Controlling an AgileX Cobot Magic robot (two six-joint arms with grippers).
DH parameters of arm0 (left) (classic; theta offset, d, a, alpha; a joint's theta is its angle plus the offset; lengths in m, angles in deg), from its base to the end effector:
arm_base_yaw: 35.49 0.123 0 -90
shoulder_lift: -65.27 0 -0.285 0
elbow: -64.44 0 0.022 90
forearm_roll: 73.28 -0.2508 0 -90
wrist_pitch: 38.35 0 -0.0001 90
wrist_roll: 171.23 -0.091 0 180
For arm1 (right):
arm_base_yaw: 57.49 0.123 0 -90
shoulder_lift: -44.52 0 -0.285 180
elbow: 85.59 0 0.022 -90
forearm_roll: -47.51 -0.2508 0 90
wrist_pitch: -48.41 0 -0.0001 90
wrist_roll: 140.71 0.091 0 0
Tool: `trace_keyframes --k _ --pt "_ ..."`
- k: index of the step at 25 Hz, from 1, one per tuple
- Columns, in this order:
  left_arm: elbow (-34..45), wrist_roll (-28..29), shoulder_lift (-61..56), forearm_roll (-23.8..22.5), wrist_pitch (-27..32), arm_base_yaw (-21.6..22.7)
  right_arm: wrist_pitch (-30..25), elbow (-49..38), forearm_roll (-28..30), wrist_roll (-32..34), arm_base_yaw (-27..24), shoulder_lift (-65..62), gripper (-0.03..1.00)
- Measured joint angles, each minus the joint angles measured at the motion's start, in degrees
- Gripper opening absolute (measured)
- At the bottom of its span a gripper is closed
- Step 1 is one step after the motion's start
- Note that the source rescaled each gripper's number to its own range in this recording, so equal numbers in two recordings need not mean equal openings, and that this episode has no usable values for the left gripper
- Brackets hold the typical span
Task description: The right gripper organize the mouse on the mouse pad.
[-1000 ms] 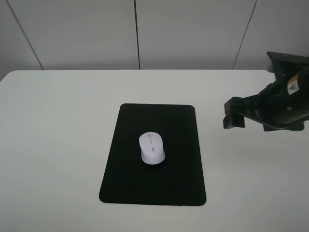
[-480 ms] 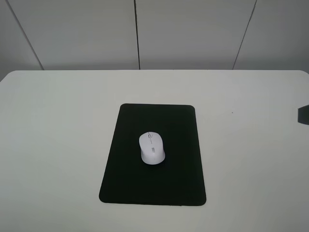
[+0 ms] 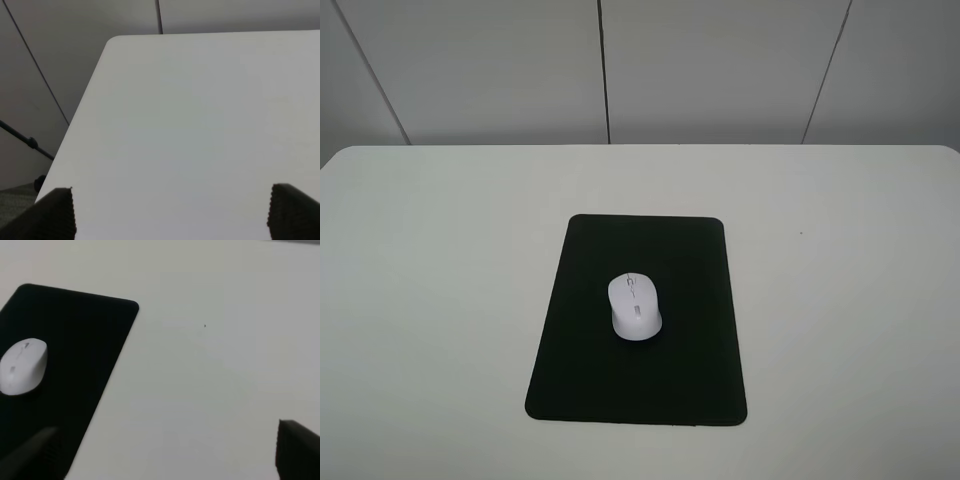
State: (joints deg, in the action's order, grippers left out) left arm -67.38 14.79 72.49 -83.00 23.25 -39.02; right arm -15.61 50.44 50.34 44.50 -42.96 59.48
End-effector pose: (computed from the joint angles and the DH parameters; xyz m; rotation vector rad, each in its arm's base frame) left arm -0.0076 0.0140 0.2789 -0.0551 2.0310 0.0980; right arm 0.0053 -0.0028 0.2954 -0.1718 2.1412 0.1407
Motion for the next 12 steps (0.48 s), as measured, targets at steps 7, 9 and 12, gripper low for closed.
trace_keyframes --k 7,9,12 --pt "0.0 0.0 0.0 0.0 0.0 0.0 -1.2 -1.63 -0.05 -0.27 0.0 -7.29 1.0" --pt "0.0 0.0 0.0 0.0 0.0 0.0 -1.2 -1.63 -0.05 -0.27 0.0 -7.4 1.0" --pt "0.0 0.0 0.0 0.0 0.0 0.0 -1.2 -1.63 -0.05 -0.27 0.0 -7.47 1.0"
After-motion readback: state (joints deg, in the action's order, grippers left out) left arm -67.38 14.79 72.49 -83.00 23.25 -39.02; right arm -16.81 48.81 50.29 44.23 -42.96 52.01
